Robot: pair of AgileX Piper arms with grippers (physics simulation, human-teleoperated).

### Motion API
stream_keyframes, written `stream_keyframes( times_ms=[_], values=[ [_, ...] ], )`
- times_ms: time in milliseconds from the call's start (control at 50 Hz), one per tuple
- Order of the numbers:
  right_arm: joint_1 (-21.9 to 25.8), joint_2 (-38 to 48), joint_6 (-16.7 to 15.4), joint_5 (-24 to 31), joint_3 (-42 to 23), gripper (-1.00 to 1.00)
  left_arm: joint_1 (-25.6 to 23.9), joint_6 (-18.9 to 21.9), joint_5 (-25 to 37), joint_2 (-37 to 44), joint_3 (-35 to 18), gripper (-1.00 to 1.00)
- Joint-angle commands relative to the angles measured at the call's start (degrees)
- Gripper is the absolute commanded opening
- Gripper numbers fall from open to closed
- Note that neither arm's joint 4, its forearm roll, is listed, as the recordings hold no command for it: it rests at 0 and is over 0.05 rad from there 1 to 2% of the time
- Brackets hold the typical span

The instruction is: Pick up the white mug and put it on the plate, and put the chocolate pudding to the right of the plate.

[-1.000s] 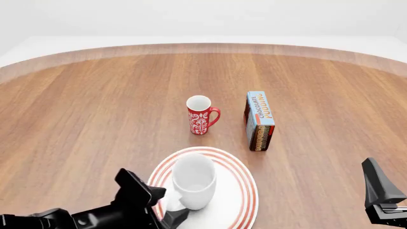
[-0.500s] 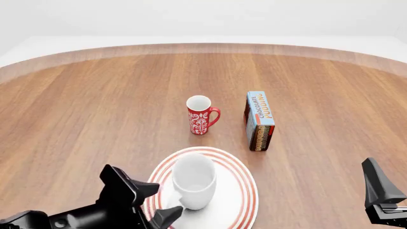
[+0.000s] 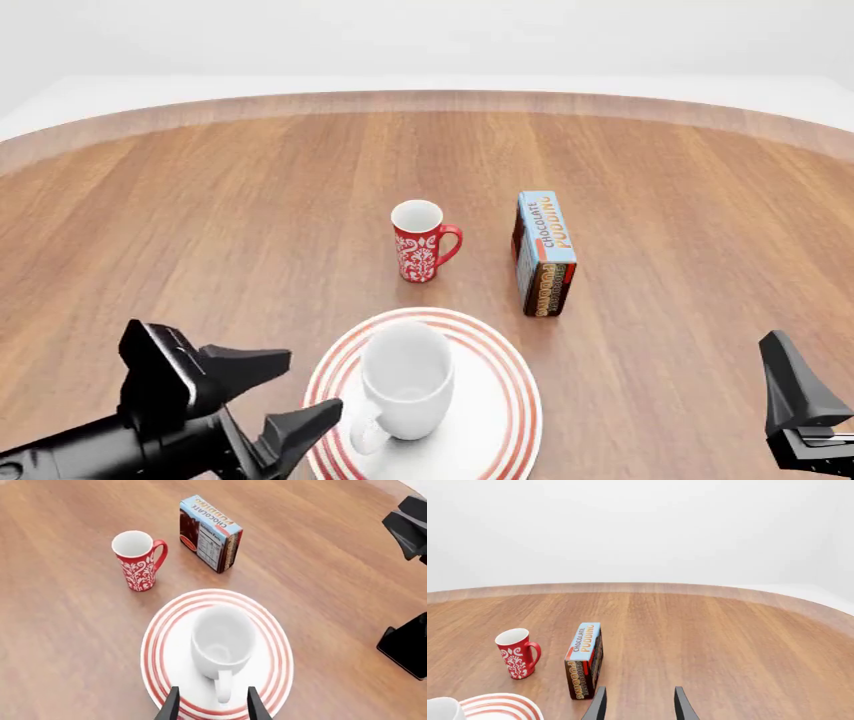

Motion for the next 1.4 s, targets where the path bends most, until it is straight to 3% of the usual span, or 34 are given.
stream_keyframes(
  times_ms=[20,360,860,1060,1100,1400],
  values=[
    [0.00,0.00,-0.01,0.02,0.00,1.00,3.46,1.42,6.99,-9.84,-1.29,1.00],
    [0.02,0.00,-0.01,-0.01,0.00,1.00,13.63,3.69,17.25,-26.73,-5.15,1.00],
    [0.02,0.00,-0.02,0.01,0.00,1.00,23.76,4.73,18.99,-38.96,-3.70,1.00],
    [-0.01,0.00,0.01,0.03,0.00,1.00,32.29,4.20,20.41,-44.57,-4.01,1.00],
    [-0.02,0.00,0.02,0.01,0.00,1.00,34.35,6.63,20.07,-45.04,-3.90,1.00],
    [-0.01,0.00,0.01,0.01,0.00,1.00,41.14,6.91,16.55,-47.69,-1.79,1.00]
  ],
)
